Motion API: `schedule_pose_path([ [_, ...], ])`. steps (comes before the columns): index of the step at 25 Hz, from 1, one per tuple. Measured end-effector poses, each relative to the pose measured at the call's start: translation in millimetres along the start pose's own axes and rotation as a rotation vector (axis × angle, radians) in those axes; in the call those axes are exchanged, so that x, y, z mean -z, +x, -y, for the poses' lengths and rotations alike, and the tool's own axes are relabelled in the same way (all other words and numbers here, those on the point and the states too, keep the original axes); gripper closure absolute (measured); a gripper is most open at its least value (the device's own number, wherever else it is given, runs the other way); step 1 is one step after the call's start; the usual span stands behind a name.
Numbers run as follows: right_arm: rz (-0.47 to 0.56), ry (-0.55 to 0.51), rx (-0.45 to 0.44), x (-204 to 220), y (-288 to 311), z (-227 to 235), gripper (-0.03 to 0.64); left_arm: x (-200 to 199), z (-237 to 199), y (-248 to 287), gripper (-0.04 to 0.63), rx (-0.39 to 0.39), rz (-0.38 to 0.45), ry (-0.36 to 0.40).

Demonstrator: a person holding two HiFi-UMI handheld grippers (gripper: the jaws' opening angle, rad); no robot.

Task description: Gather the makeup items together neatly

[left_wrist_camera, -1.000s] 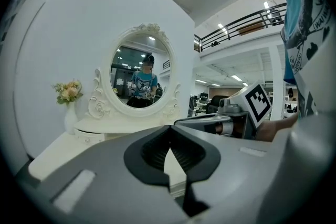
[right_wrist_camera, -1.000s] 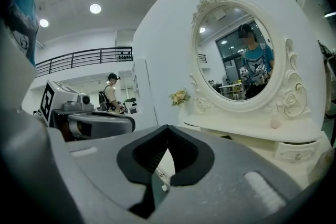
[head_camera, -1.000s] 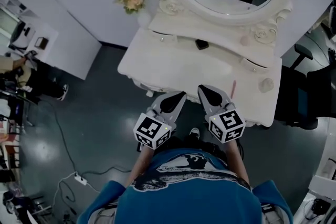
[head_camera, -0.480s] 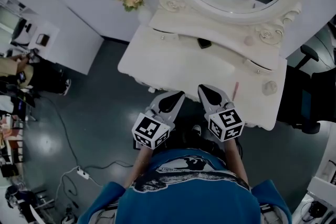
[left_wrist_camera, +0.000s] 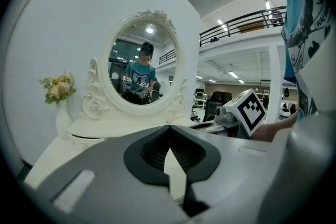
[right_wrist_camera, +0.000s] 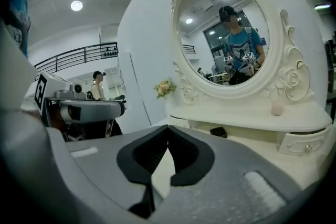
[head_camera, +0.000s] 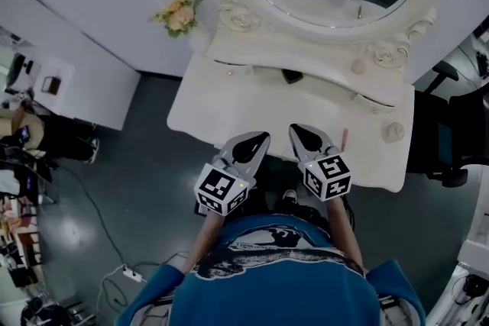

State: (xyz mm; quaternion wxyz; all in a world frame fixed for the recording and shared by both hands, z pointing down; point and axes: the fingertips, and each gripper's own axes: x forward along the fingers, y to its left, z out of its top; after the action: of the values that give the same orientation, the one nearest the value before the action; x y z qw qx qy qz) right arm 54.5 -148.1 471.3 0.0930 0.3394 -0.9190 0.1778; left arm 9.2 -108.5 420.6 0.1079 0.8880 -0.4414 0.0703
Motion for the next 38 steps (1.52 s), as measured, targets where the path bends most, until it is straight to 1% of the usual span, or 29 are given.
schedule_pose_path([
  [6,-0.045,0.021,0.068,4.6,40.3,15.5,0.600,-9.3,-36.9,17.8,0.583,0.079,-0.009,0.023],
  [13,-0.152,0.002,0.166,28.9,83.4,50.0,0.553,-12.5,-74.9,20.3,0.583,0.128,-0.021,0.017],
  [17,-0.226,-0.049,0.230,46.9,106.7,85.2,0.477,-14.4,-100.0,19.4,0.583,0.134,-0.024,0.022],
  [21,-0.270,-0.074,0.279,61.2,131.5,125.6,0.420,-17.8,-123.7,20.2,0.583,0.134,-0.019,0.011],
  [23,-0.296,-0.081,0.299,68.6,142.1,145.6,0.405,-19.2,-131.1,22.6,0.583,0.146,-0.021,0.006],
  [25,-0.327,-0.087,0.320,75.2,151.5,162.6,0.369,-19.0,-136.2,25.4,0.583,0.160,-0.029,0.009],
  [29,-0.360,-0.103,0.333,83.0,171.9,181.8,0.325,-17.5,-144.5,30.0,0.583,0.186,-0.052,0.022],
  [32,-0.390,-0.139,0.331,88.8,183.5,190.1,0.294,-16.1,-149.9,32.0,0.583,0.197,-0.064,0.026],
  [35,-0.419,-0.172,0.344,95.9,189.3,198.3,0.290,-14.4,-156.6,31.9,0.583,0.195,-0.075,0.026],
  [38,-0.416,-0.166,0.366,99.0,192.9,205.9,0.290,-12.8,-164.3,29.6,0.583,0.185,-0.084,0.027],
])
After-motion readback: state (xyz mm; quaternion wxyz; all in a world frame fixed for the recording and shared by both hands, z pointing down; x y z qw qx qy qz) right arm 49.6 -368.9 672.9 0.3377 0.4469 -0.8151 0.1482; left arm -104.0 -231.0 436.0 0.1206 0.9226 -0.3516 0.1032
